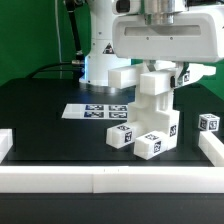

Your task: Assemble chair

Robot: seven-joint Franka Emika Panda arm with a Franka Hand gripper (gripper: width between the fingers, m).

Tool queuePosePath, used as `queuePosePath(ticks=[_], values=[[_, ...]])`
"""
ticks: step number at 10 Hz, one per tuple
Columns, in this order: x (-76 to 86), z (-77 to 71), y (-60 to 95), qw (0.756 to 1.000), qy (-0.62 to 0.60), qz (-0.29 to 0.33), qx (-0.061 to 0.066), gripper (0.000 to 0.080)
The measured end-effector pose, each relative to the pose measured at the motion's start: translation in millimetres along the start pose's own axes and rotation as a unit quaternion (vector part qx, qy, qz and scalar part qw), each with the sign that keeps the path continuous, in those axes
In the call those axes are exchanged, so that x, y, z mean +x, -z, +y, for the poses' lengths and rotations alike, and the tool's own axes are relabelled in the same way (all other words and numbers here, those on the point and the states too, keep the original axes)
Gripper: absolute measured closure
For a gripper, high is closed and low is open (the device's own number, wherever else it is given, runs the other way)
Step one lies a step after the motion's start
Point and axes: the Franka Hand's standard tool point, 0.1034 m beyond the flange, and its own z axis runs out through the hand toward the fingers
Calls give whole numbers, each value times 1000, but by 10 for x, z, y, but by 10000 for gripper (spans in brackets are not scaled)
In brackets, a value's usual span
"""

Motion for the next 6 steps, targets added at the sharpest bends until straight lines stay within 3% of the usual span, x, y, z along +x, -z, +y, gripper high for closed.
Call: queuePosePath(ticks=[6], values=[[-37, 48, -120, 1000, 26, -2, -9, 509]])
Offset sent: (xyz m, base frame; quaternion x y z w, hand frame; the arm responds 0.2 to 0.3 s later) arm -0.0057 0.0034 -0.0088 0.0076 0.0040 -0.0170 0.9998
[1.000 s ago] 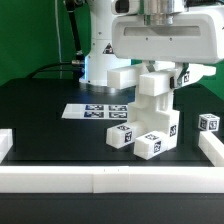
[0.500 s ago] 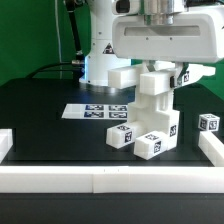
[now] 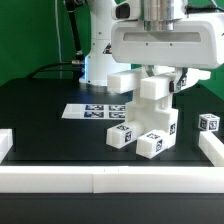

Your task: Assemble chair

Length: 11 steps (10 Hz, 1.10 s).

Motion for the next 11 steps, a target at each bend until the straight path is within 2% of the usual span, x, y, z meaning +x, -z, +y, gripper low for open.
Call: queuePosePath(ticks=[4, 5, 8, 11], values=[[2, 9, -16, 1000, 2, 0, -1, 509], [22, 36, -61, 1000, 12, 1, -4, 509], [94, -5, -61, 1000, 30, 6, -3, 509], [195, -60, -47, 999, 51, 18, 1, 509]])
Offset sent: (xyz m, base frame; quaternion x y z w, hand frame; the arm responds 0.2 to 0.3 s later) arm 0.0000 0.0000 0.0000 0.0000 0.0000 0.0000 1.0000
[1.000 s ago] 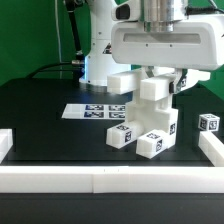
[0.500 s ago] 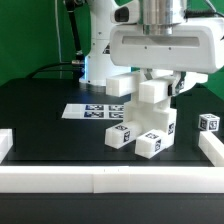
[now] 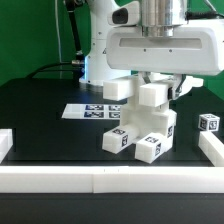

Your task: Assemble chair

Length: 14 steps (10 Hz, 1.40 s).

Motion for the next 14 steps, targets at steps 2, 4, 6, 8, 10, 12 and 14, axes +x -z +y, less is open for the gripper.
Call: queuePosePath(ticks=[2, 4, 6, 8, 10, 12, 14], values=[[0, -1, 0, 1000, 0, 0, 0, 509], [3, -5, 4, 1000, 0, 1, 0, 451], [8, -11, 10, 1000, 0, 1, 1, 286], [20, -7, 9, 1000, 1, 3, 1, 178], [32, 8, 8, 1000, 1, 4, 1, 151], [68, 24, 29, 1000, 0, 5, 1, 151], [64, -41, 199, 1000, -17, 2, 12, 150]])
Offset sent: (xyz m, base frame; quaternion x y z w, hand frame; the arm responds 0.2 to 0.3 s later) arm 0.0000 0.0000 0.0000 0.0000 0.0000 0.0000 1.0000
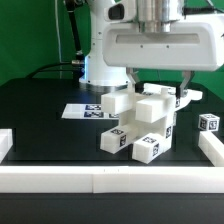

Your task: Assemble chair

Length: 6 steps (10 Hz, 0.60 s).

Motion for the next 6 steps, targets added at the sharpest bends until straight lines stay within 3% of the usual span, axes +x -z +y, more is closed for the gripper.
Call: queuePosePath(ticks=[4, 6], values=[[-220, -91, 274, 999, -32, -6, 22, 150], [-396, -127, 309, 998, -53, -12, 26, 150]])
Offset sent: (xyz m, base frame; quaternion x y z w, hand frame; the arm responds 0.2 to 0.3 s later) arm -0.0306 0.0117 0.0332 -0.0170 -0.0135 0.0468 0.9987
